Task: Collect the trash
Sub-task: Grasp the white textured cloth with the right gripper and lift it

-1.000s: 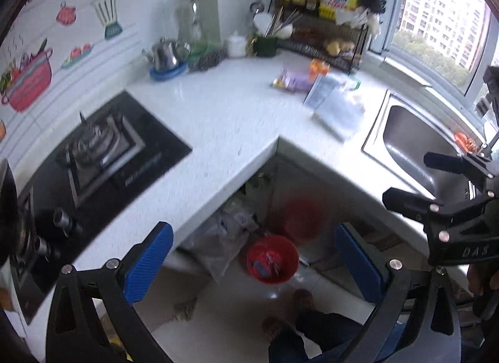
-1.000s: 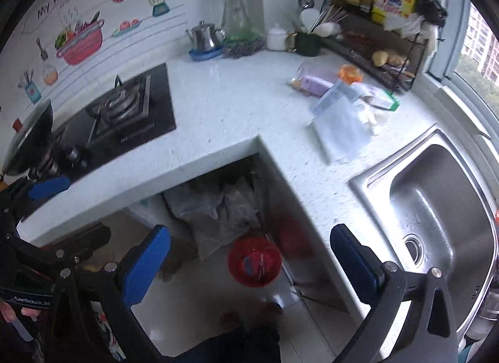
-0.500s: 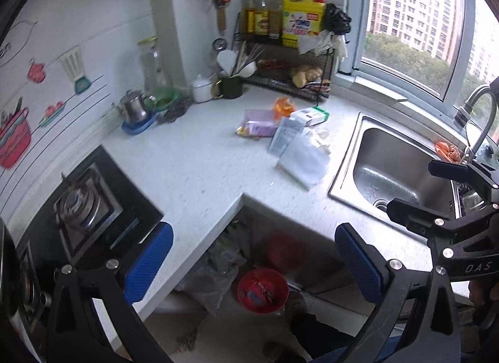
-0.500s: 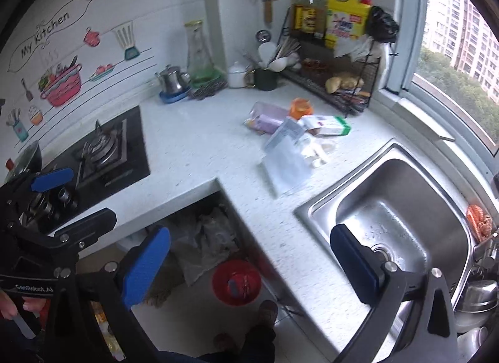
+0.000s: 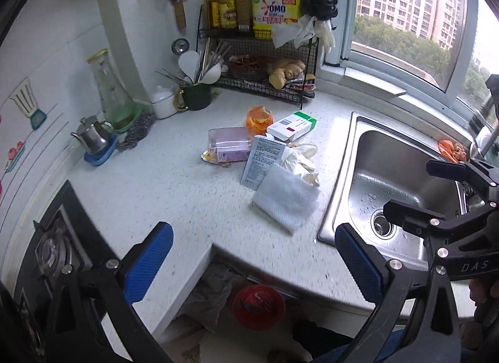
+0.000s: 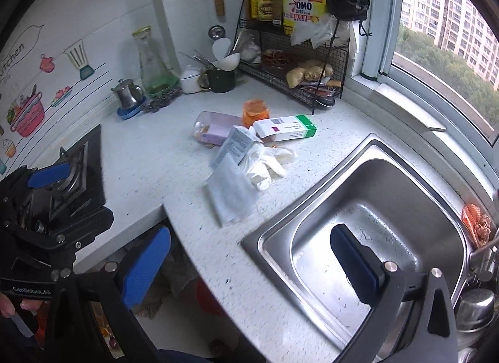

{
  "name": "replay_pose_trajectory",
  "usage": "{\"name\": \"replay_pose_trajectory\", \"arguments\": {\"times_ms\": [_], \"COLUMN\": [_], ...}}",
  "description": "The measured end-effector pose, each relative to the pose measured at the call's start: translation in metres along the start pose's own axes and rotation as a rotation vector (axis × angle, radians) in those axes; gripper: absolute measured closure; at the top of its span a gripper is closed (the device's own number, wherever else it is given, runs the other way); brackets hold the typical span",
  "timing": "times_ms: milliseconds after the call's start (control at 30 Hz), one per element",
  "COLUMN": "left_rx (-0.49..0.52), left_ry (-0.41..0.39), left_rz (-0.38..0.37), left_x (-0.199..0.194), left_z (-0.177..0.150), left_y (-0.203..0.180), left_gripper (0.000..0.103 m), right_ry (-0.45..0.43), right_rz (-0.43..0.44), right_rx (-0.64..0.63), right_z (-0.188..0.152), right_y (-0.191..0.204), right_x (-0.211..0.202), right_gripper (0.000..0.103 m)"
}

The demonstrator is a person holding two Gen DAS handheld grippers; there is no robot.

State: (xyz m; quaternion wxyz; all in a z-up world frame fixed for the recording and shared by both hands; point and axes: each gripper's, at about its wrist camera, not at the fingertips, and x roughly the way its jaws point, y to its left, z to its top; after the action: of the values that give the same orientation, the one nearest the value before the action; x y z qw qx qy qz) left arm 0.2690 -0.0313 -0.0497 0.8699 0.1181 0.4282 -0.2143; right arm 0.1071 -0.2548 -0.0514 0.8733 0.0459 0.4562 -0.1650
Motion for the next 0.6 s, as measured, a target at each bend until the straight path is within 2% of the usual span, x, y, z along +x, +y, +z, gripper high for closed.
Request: {"name": "replay_pose_trajectory", "arguments": {"times_ms": [200, 600], "left_rx": [-0.052, -0.182], "left_ry": [0.086, 0.255], "left_rz": [0.005, 0.064], "left_x": [0.046, 0.106], "left_z": [0.005, -0.026], "left_y": [0.014, 0.059], "left_gripper": [0.0, 0.0], "right_ry": [0.08, 0.278], "right_rz": [0.038, 0.16], "right_rx": [-0.002, -0.064], "right_z": [0.016, 0.019], "right_y": [-0.009, 0.01], "right_x": [0.043, 0.127], "right_gripper": [0.001, 0.001]}}
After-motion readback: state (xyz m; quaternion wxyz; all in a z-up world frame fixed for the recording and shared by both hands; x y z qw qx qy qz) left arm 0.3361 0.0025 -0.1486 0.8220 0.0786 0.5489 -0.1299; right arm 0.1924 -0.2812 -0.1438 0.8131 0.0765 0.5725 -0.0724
